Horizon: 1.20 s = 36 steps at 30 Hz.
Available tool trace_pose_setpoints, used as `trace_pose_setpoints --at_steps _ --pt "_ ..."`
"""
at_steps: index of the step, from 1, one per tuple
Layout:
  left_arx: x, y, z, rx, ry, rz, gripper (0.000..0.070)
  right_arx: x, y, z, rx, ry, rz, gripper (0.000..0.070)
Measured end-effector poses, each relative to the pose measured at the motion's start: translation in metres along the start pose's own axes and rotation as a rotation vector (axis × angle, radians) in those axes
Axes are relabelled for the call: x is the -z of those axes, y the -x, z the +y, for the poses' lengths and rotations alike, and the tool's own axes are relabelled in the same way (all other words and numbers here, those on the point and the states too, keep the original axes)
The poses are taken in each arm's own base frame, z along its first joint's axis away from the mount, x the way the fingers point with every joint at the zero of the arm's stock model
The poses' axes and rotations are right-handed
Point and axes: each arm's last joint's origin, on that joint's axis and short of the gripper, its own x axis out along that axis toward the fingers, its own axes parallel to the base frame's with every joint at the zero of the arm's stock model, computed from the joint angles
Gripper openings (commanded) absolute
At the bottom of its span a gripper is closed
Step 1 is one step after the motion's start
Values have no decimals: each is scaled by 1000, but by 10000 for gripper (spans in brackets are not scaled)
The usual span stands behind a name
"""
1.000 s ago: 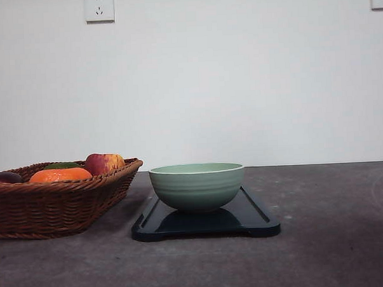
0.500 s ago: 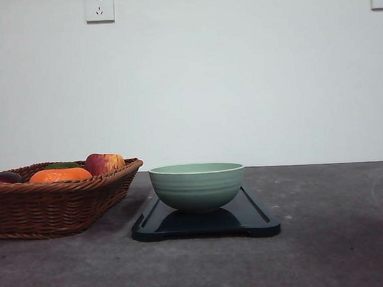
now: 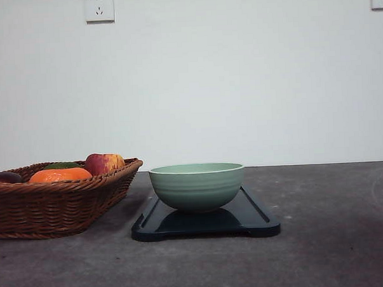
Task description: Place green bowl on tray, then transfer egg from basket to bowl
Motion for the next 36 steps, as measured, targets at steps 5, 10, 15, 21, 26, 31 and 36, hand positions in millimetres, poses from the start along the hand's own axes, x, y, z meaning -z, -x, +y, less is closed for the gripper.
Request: trace_pose_setpoints --at_steps 5,10,15,21,26,31,36 --pt "0 0 0 0 0 0 0 0 0 0 0 0 0 17" --pt "0 0 0 0 0 0 0 0 0 0 0 0 0 17" --pt "0 0 0 0 0 0 0 0 0 0 0 0 0 17" --pt "0 0 0 0 0 0 0 0 0 0 0 0 0 17" --pt "0 0 0 0 0 0 0 0 0 0 0 0 0 17" --pt "0 0 0 0 0 0 0 0 0 0 0 0 0 16" --pt "0 0 0 0 0 0 0 0 0 0 0 0 0 17"
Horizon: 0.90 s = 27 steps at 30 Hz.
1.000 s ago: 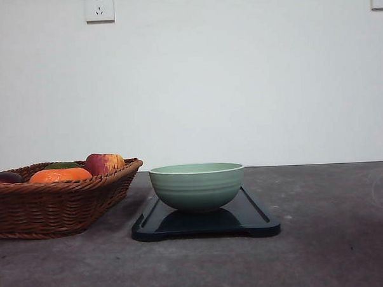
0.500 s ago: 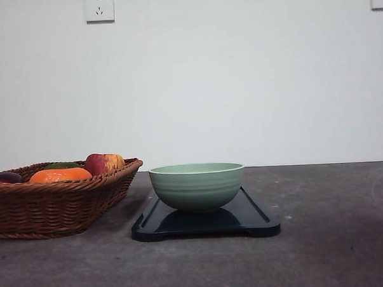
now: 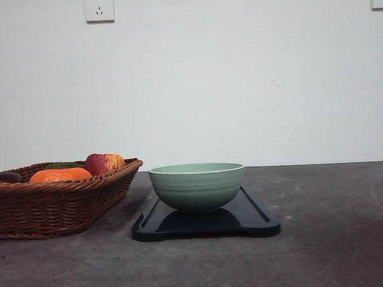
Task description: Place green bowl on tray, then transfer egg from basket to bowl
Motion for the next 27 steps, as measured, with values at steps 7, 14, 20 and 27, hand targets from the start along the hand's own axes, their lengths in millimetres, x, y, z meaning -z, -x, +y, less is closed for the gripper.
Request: trace_pose_setpoints --at_steps 7,14,20,27 --pt "0 0 0 0 0 0 0 0 0 0 0 0 0 17" --pt "0 0 0 0 0 0 0 0 0 0 0 0 0 17" --pt "0 0 0 0 0 0 0 0 0 0 0 0 0 17" --pt "0 0 0 0 0 0 0 0 0 0 0 0 0 16"
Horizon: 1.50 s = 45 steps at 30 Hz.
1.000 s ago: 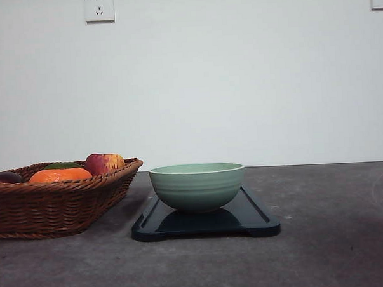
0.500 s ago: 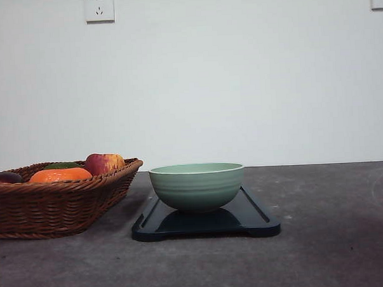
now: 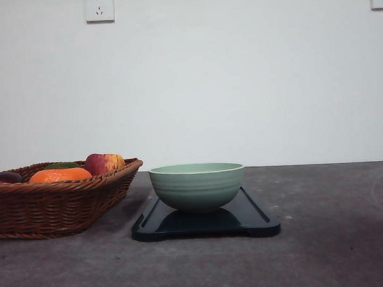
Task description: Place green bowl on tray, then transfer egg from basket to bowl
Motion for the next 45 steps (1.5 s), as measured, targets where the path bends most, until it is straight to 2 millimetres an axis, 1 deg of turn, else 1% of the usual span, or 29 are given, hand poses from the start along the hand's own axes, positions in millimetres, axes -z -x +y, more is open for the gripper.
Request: trace_pose_setpoints --at_steps 45 --pt "0 0 0 0 0 0 0 0 0 0 0 0 0 17"
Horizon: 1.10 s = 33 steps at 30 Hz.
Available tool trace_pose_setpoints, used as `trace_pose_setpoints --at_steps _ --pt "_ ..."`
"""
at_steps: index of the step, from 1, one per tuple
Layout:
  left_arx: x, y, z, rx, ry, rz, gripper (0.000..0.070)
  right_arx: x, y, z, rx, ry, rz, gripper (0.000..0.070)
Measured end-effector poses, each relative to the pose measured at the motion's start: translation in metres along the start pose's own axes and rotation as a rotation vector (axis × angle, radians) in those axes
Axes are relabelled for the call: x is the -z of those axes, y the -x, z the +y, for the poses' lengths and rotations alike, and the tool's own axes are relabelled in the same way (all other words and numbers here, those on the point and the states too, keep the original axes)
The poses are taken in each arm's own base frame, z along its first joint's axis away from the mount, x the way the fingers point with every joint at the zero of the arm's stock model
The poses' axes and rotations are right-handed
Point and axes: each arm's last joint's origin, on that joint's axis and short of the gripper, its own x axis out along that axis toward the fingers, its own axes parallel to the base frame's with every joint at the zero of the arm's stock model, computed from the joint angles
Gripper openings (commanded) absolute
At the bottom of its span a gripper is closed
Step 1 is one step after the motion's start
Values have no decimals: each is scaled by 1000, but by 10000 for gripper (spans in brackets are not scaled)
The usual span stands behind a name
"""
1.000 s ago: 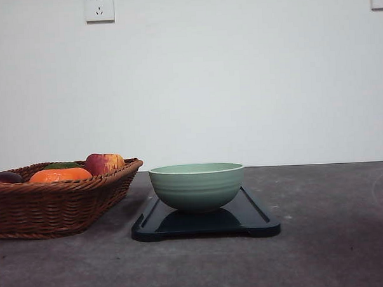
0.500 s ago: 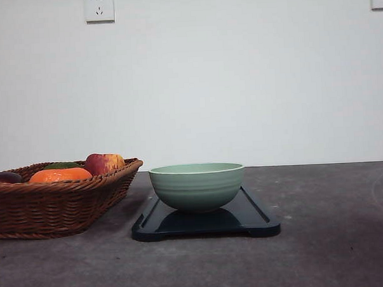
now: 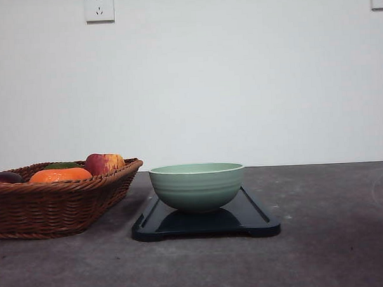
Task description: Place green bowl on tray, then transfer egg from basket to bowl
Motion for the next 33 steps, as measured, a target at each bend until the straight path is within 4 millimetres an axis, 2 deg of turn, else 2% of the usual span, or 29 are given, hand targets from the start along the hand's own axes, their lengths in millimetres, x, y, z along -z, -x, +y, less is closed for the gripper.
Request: trace_pose_setpoints --at_steps 33 --pt "0 0 0 0 0 0 0 0 0 0 0 0 0 17"
